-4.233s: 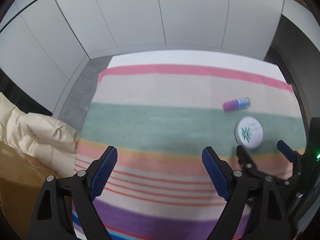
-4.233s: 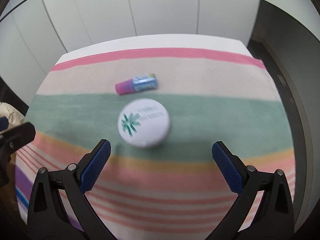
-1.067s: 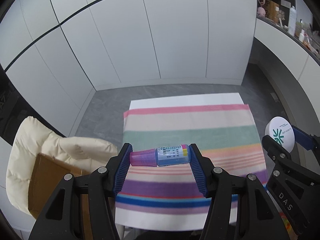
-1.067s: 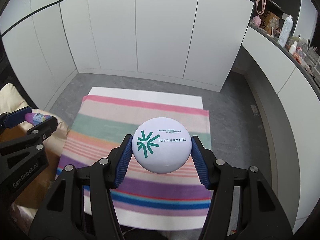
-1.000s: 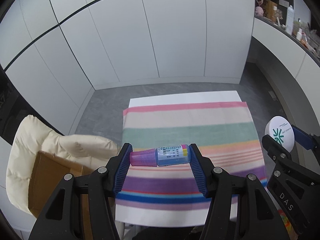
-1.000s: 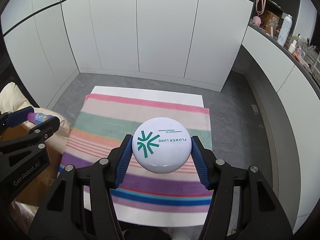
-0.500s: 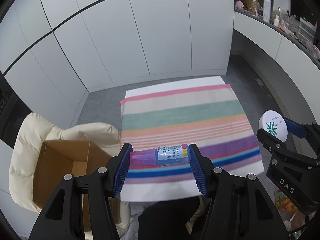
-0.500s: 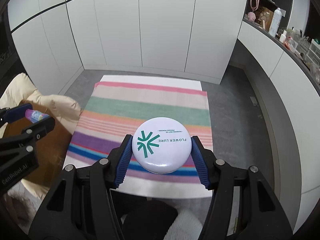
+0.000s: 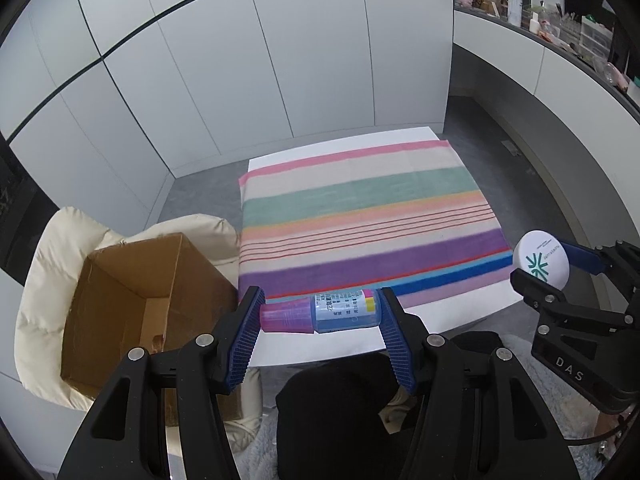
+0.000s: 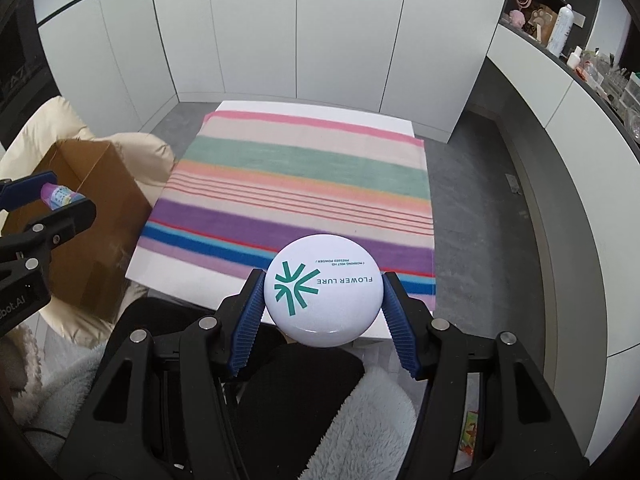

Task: Organize objects
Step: 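Lift the tube and compact and carry both toward the cardboard box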

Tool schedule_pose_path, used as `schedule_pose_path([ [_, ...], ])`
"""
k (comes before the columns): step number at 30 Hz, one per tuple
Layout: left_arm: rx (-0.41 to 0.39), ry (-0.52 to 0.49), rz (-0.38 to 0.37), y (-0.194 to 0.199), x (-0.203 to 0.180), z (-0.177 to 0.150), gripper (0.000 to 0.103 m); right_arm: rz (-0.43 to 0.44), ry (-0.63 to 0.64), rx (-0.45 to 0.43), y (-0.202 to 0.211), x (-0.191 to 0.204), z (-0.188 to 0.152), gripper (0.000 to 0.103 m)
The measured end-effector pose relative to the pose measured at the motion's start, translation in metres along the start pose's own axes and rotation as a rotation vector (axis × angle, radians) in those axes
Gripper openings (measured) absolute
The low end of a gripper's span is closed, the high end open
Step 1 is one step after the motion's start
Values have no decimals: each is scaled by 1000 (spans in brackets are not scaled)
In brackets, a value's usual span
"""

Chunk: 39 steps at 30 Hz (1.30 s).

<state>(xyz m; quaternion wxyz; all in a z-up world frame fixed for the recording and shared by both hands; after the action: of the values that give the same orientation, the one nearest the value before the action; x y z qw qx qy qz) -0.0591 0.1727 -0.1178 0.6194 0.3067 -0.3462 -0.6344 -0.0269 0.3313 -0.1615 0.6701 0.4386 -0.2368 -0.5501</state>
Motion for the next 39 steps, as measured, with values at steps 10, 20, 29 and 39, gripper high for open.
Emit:
schedule_pose_path([
  [10, -12, 91, 17, 5, 46, 6, 59, 34, 71, -23, -2, 40, 19, 60],
  [20, 12, 247, 99, 0, 142, -6, 59, 110, 249, -70, -4, 131, 54, 60],
  [29, 47, 463, 185, -3, 254, -35, 59, 209, 481, -117, -3, 245, 78, 60],
  [39, 27, 646, 261, -4, 342, -42, 59, 309, 624, -141, -16, 341, 102, 60],
])
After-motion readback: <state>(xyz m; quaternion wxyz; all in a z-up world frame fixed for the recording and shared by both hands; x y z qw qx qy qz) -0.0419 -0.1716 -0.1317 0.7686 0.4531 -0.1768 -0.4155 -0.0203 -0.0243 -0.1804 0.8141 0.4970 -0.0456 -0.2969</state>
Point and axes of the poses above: each gripper's, at about its wrist camera, not at the fingertips, and y roughly against the way its jaws point, x to its left, z to its top, the point moved 8 cm from there along -y, roughly the way its jaws point, and after that the axes turned 12 degrees about y, right-handed, at the moved point
